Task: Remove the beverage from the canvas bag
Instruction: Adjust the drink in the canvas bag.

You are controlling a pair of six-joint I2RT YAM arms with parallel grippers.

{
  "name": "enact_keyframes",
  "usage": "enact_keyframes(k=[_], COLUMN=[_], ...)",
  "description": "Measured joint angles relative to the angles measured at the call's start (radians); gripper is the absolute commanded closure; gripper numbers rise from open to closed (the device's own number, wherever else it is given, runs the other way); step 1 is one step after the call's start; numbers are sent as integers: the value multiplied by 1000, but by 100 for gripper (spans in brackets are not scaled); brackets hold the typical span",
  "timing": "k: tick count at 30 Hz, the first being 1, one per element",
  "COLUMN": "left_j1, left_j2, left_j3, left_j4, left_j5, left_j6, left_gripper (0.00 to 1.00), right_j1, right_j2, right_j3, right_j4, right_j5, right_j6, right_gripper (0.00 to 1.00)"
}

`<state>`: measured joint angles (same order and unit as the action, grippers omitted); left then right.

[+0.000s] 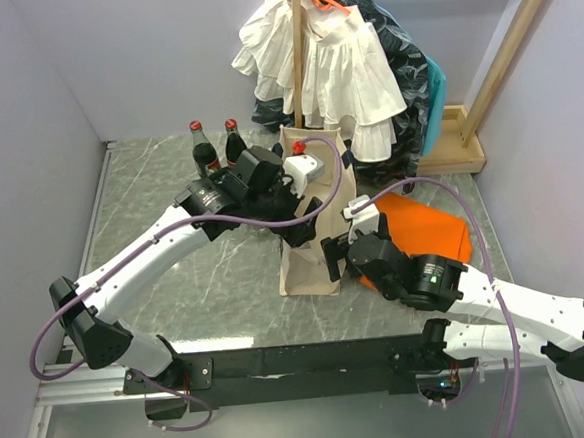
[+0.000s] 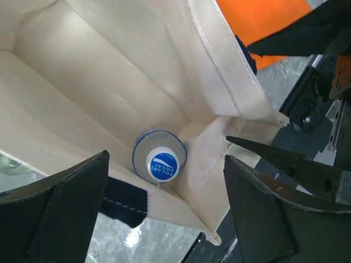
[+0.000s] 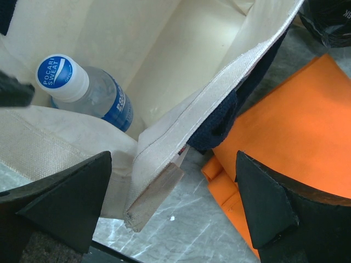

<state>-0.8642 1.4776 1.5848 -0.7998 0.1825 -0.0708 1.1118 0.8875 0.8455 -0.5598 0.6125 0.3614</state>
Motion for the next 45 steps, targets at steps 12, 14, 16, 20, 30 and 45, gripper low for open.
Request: enact_keyframes(k=[12, 14, 16, 20, 30, 45], left_j1=[-27, -32, -35, -40, -49, -57], left_j2=[16, 20, 21, 33, 72, 92], left_j3=[-47, -56, -67, -77, -100, -87], left_j4=[-34, -26, -18, -2, 43, 24], left_j5=[-14, -24, -30, -45, -81, -122], left_j6=[8, 7, 7, 3, -23, -32], left_gripper=[14, 15, 15, 18, 29, 28], right_j1=[0, 0, 0, 0, 0, 0], right_j2=[0, 0, 0, 0, 1, 10], right_j3=[0, 0, 0, 0, -1, -1], right_j4=[0, 0, 0, 0, 1, 2], right_j5=[0, 0, 0, 0, 1, 7], right_j6=[8, 10, 11, 12, 15, 14], right_gripper=[0, 0, 0, 0, 0, 0])
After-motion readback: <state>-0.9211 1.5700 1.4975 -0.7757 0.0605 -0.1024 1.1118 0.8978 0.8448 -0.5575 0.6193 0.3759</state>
